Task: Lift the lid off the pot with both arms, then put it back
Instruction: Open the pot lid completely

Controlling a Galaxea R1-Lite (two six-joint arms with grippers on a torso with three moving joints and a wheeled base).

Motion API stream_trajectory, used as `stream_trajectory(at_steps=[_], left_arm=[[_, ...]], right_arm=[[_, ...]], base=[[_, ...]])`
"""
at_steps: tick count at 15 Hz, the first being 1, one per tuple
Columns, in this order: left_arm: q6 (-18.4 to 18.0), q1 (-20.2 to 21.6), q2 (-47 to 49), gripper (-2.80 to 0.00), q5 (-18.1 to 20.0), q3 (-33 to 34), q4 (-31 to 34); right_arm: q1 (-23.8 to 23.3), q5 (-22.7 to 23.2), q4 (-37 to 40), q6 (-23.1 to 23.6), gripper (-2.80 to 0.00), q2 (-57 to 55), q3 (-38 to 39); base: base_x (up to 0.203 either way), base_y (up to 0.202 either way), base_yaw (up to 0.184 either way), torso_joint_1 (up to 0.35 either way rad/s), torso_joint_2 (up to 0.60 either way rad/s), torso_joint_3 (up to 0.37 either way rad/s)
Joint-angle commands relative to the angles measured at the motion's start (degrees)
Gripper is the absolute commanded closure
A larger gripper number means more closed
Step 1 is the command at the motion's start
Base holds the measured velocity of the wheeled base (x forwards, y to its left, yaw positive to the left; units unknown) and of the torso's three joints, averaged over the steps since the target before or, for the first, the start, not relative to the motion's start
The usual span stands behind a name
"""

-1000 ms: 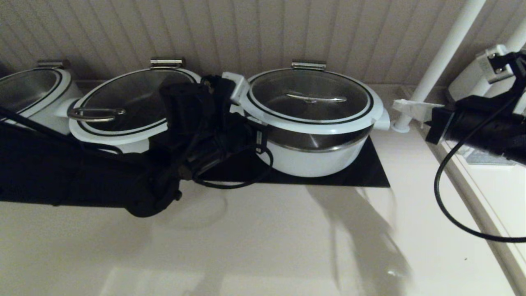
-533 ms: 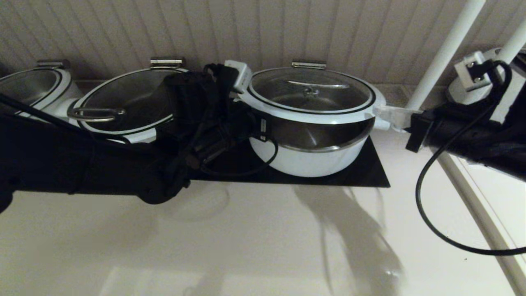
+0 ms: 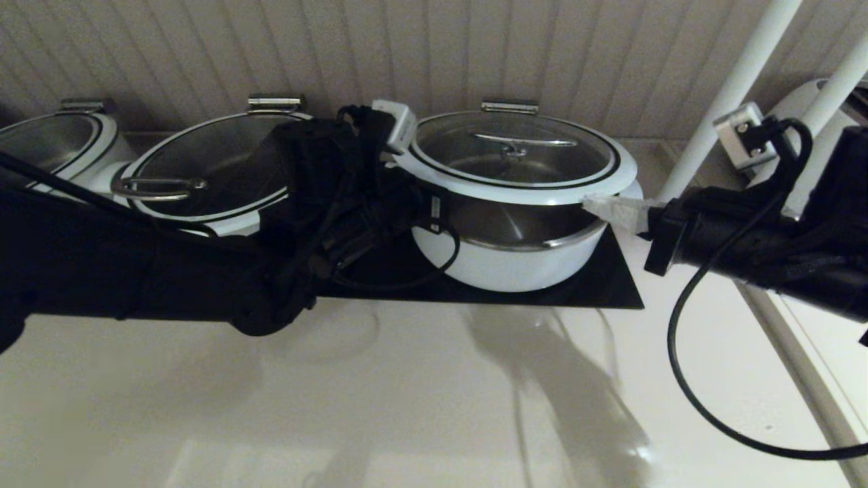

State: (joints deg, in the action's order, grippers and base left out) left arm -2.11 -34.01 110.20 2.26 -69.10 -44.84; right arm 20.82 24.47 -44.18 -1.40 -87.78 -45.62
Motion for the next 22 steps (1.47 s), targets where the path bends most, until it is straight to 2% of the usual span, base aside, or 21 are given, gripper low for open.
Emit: stream_trajectory(at_steps=[1,4,8,11,13,17,22], left_arm=[[0.0,0.0,0.07,0.0,0.03,0.01,-0.34],[0.0,0.0,0.54,0.0,0.03,0.01,-0.43],[0.0,0.0,1.34,0.0,0.03,-1.5,-0.35],[0.0,0.0,2.02,0.0,0.03,-3.64,-0.03],[0.0,0.0,2.12,0.0,0.03,-4.03,0.01],[-0.02,0.1,2.03,0.0,0.03,-4.12,0.01],[0.0,0.26,2.12,0.0,0.03,-4.16,0.01]], right_arm=[[1.0,0.22,0.2,0.0,0.0,1.24,0.33],[1.23,0.2,3.89,0.0,0.0,4.46,0.35],[1.38,0.47,12.55,0.0,0.0,10.16,3.05],[1.41,0.92,12.81,-0.03,0.0,8.65,5.87],[1.37,0.75,9.73,0.06,0.0,5.09,5.83],[1.33,-1.97,-5.33,0.2,0.0,-4.55,5.33],[1.31,-5.27,-10.93,0.23,0.0,-10.95,2.65]], base=[[0.0,0.0,0.0,0.0,0.0,0.0],[0.0,0.0,0.0,0.0,0.0,0.0],[0.0,0.0,0.0,0.0,0.0,0.0],[0.0,0.0,0.0,0.0,0.0,0.0],[0.0,0.0,0.0,0.0,0.0,0.0],[0.0,0.0,0.0,0.0,0.0,0.0],[0.0,0.0,0.0,0.0,0.0,0.0]])
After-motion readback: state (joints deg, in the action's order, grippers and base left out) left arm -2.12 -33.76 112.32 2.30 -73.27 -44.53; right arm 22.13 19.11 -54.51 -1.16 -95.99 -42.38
